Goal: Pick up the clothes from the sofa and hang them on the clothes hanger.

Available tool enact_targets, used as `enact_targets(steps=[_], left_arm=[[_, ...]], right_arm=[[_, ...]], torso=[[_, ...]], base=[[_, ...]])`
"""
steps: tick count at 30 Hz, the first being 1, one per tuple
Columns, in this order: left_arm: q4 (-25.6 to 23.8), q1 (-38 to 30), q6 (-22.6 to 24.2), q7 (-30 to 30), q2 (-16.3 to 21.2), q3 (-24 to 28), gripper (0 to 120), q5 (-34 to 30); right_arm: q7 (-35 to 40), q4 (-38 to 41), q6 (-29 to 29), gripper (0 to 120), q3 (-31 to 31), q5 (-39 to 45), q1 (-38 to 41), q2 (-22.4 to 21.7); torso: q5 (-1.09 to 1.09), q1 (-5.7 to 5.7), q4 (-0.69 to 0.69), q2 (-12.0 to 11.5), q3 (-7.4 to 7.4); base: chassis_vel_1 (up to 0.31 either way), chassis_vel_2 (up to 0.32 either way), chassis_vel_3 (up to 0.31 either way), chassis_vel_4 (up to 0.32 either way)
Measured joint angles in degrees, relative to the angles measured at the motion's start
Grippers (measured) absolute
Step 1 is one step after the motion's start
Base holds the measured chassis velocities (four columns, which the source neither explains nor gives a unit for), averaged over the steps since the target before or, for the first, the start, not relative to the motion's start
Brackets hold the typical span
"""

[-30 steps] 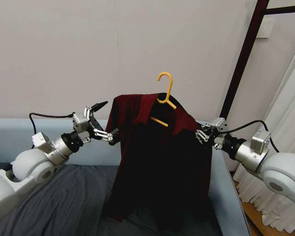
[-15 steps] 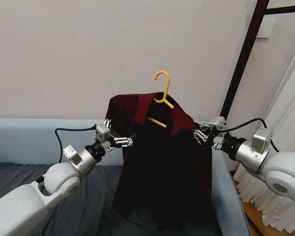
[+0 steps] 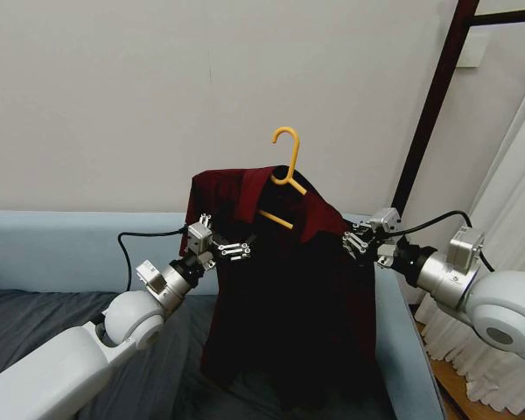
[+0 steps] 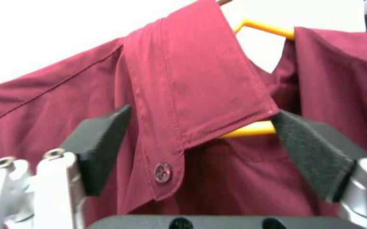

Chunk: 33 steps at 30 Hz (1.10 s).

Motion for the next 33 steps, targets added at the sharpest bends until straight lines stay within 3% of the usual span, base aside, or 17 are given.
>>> enact_targets(steps=[22,33], left_arm=[[-0.2,-0.4,-0.6,0.8,-0.9,0.1,1,-0.9],[-1.9,0.2,-0.4,0.6,-0.3,0.1,0,-1.3]], right_arm=[[0.5,0.4,0.0,8,0.1,-0.7,-1.3,0.4],[1.4,-0.1,-0.5,8,-0.1,-1.1,-1.3,0.7]], torso=[[-0.01,0.0,0.0,0.0,0.0],[-0.01,0.0,-0.01,0.0,0.0]], base=[[0.0,0.0,0.0,0.0],[0.0,0.0,0.0,0.0]])
